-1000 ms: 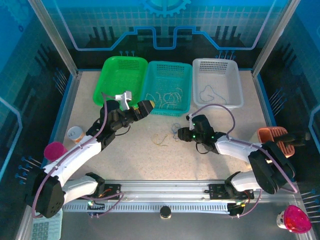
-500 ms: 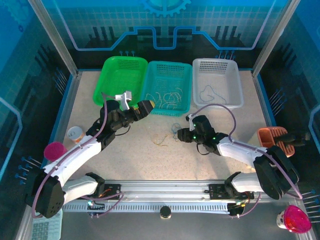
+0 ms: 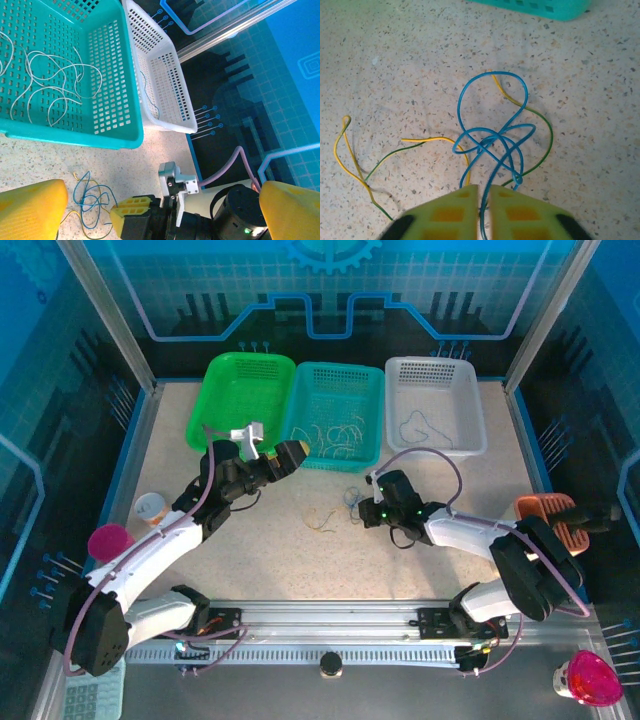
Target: Untangle the cables
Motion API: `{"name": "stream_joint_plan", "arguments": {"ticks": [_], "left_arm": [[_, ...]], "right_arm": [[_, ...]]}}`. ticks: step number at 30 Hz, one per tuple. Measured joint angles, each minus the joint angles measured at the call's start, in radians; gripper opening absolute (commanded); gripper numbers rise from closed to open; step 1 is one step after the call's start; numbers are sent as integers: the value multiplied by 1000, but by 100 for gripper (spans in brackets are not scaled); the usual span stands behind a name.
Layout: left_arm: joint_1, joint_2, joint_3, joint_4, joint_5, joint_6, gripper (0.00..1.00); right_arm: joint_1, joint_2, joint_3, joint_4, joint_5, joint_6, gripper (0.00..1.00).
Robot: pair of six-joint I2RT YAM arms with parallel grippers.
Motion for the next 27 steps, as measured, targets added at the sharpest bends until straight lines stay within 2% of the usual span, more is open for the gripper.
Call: {"name": "stream_joint_plan", "arguments": {"ticks": [6,15,21,27], "left_arm": [[0,-2,0,0,0,0,99],[0,-16,0,-1,4,0,99],[-4,-3,0,-1,39,0,99],[-77,76,0,2,49,0,99]], "right_arm": [[0,-19,21,-23,0,-11,0],[-5,-217,56,-106,-1,-29,0],[-32,-278,67,-123,-39,-27,0],[-49,-310,68,-131,-103,-10,0]]}}
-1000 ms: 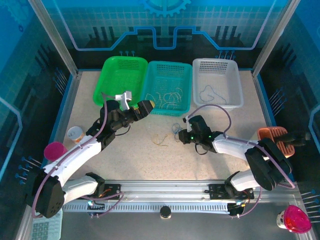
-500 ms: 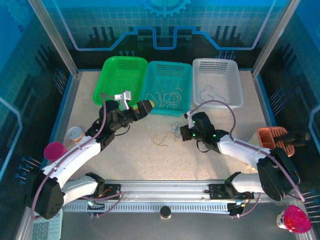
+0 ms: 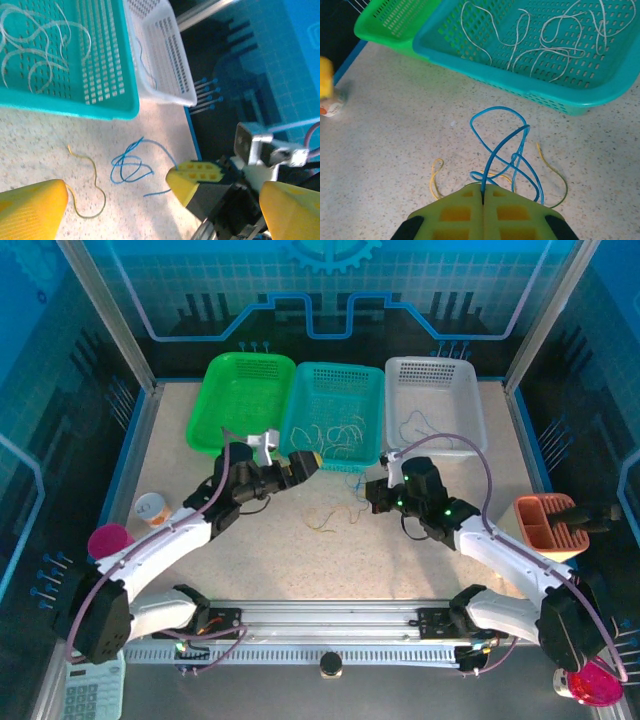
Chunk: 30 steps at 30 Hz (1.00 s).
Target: Untangle the cables
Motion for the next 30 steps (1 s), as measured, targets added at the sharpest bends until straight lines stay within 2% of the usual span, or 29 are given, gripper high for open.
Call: {"name": "stream_joint_plan", "arguments": {"ticks": [8,14,30], "left_arm": [[-101,167,2,86,-22,-38,86],[-109,244,6,142,-32,-48,81],[-111,324,54,238,-30,-48,67]], "right_arm": [[0,-45,1,4,-75,15,0],[0,-64,1,8,-110,23,0],[1,-66,1,29,-146,50,0]]}}
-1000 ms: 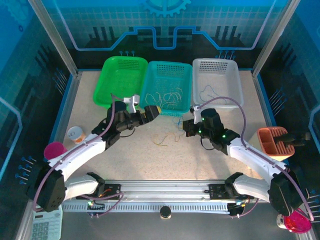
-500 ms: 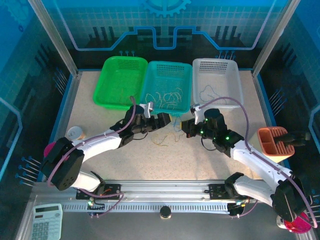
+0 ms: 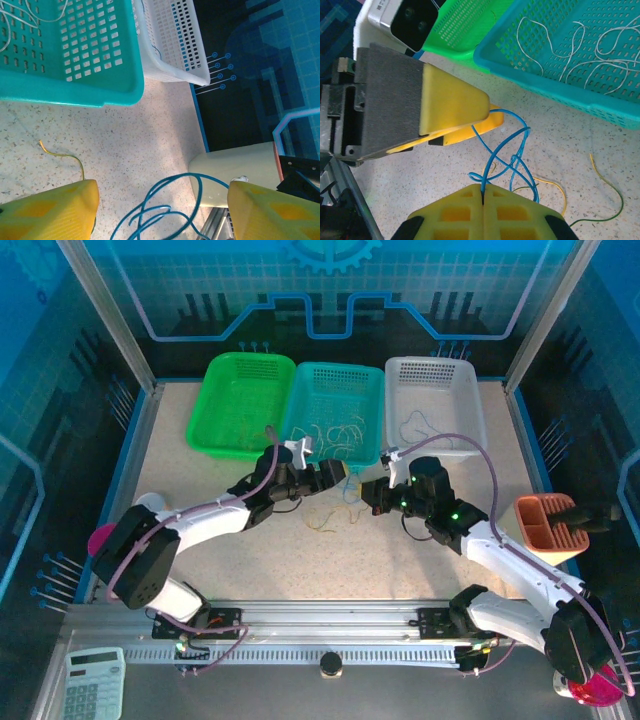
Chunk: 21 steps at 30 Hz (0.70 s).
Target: Untangle the cables
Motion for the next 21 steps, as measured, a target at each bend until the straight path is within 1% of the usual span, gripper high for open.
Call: {"name": "stream_joint_plan", "arguments": {"ticks": [10,13,15,19,21], "left_arm": [[-1,30,5,32,0,-1,53],[-3,49,16,37,1,0,46],[-3,60,24,39,3,-1,38],[-3,71,39,41,9,5,12],[-3,71,49,37,11,9,2]], "right_arm": [[8,-15,0,0,-2,3,0],[9,-23,0,1,-8,7,0],[9,-27,0,3,-9,8,0],[14,-33,-4,17,-10,8,0],[16,-34,-16,27,-5,7,0]]}}
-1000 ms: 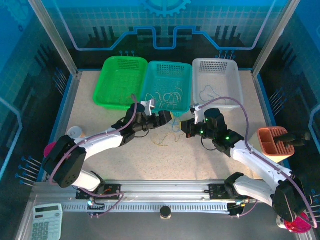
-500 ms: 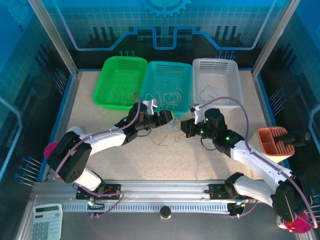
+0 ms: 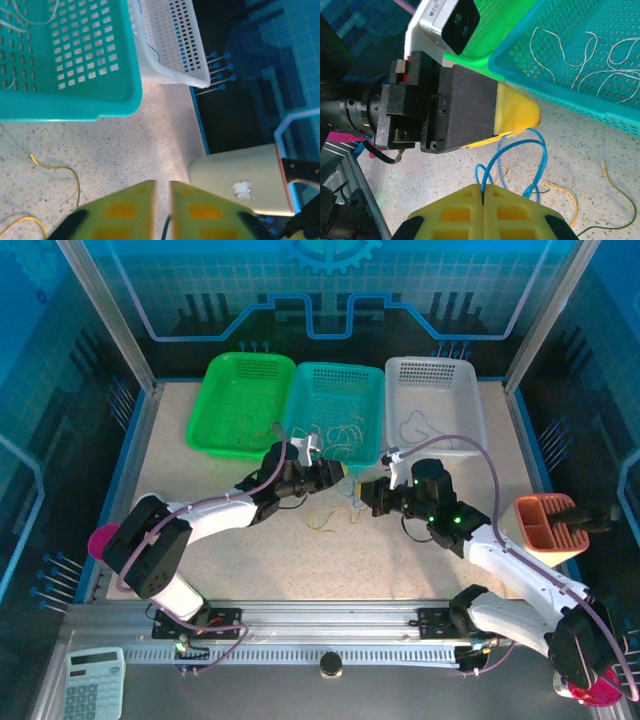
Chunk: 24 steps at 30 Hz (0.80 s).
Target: Untangle the cables
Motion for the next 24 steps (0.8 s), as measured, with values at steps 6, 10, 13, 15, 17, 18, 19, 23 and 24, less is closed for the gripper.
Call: {"name": "stream_joint_plan", "arguments": {"ticks": [6,10,13,15,17,18,19,23,24], "left_arm": [[0,-71,28,-74,-1,40,0],[3,-171,53,-130,-4,72,0],[11,-238,70,-152,-5,87,0],[14,-273,77,-161,-5,98,0],[17,-300,79,-166,-6,104,0],[17,-311,80,-169,-9,107,0],[17,-319,82,-175,-11,114,0],[17,-337,85,-196,-12,129,0],[17,-339,85,-201,-13,132,0]], "right_arm": [[-3,7,-92,32,45,0,0],[-21,54,-161,77,63,0,0],[-36,102,-195,106,70,5,0],[-37,127,-206,122,70,11,0],[-37,139,-207,135,69,16,0],[-37,140,-207,140,69,18,0],[-37,139,-207,146,69,19,0],[-41,115,-206,135,69,19,6],[-44,98,-201,122,67,19,12]]}}
